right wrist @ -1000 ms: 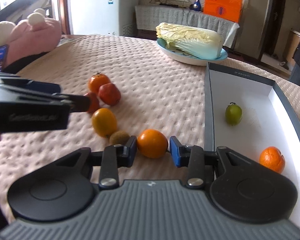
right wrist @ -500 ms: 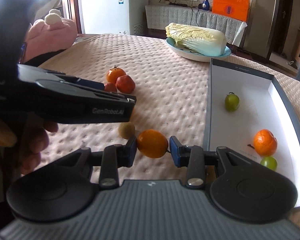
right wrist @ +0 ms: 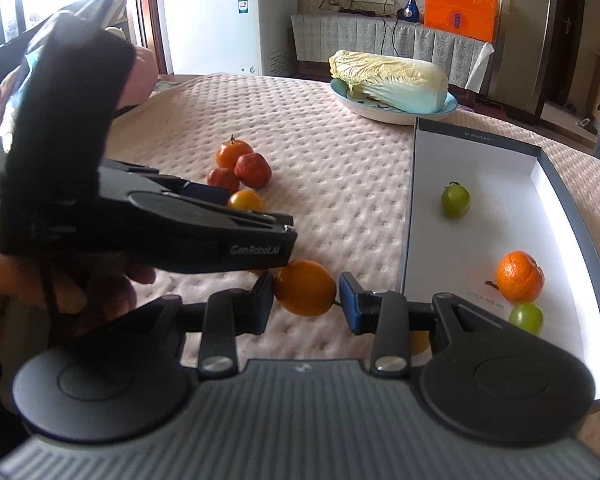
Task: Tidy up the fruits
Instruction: 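Grasp a yellow-orange fruit with the left gripper while the right holds the tangerine, then lift the yellow-orange fruit with the left gripper while the right holds the tangerine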
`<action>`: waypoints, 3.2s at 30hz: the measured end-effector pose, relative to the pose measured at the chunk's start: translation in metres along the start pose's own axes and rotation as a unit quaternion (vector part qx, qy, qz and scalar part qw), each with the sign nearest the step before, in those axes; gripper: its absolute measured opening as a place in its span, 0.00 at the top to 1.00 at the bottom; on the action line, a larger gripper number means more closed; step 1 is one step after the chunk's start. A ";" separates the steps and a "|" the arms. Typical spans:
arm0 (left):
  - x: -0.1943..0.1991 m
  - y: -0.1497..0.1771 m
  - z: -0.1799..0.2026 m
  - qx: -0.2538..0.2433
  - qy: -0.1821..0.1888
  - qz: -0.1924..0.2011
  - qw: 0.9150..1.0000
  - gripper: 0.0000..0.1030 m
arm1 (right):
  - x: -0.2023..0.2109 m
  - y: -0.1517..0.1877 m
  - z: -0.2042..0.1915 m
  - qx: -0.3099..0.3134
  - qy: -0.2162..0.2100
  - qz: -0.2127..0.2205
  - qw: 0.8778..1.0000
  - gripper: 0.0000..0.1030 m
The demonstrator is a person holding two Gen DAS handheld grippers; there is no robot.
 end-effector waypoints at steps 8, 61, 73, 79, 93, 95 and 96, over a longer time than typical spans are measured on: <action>-0.003 0.001 -0.003 0.004 -0.011 0.001 1.000 0.50 | 0.002 0.005 0.004 0.003 0.004 -0.006 1.000 0.71; 0.064 -0.031 -0.013 -0.012 -0.013 0.051 0.999 0.63 | 0.055 -0.022 -0.012 0.000 -0.018 0.067 0.998 0.68; 0.060 -0.026 -0.023 0.017 -0.039 0.054 0.998 0.63 | 0.048 -0.013 -0.015 -0.002 -0.027 0.064 0.998 0.68; 0.055 -0.029 -0.023 0.028 -0.032 0.055 0.998 0.63 | 0.043 -0.012 -0.010 -0.011 -0.022 0.060 0.998 0.68; 0.052 -0.034 -0.017 0.025 -0.023 0.062 0.998 0.63 | 0.042 -0.016 -0.013 -0.009 -0.030 0.070 0.997 0.68; 0.051 -0.035 -0.016 0.025 -0.023 0.062 0.997 0.63 | 0.043 -0.017 -0.012 -0.008 -0.029 0.072 0.997 0.68; 0.051 -0.035 -0.016 0.027 -0.022 0.062 0.997 0.63 | 0.043 -0.017 -0.011 -0.011 -0.027 0.073 0.997 0.68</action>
Point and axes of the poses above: each gripper's, at about its wrist camera, not at the fingertips, and x roughly against the way its jaws point, z to its right, y to its underside, the point moved 10 cm from there along -x, roughly the way its jaws point, and after that the axes turned 11 degrees about z, right-handed, at the moved point
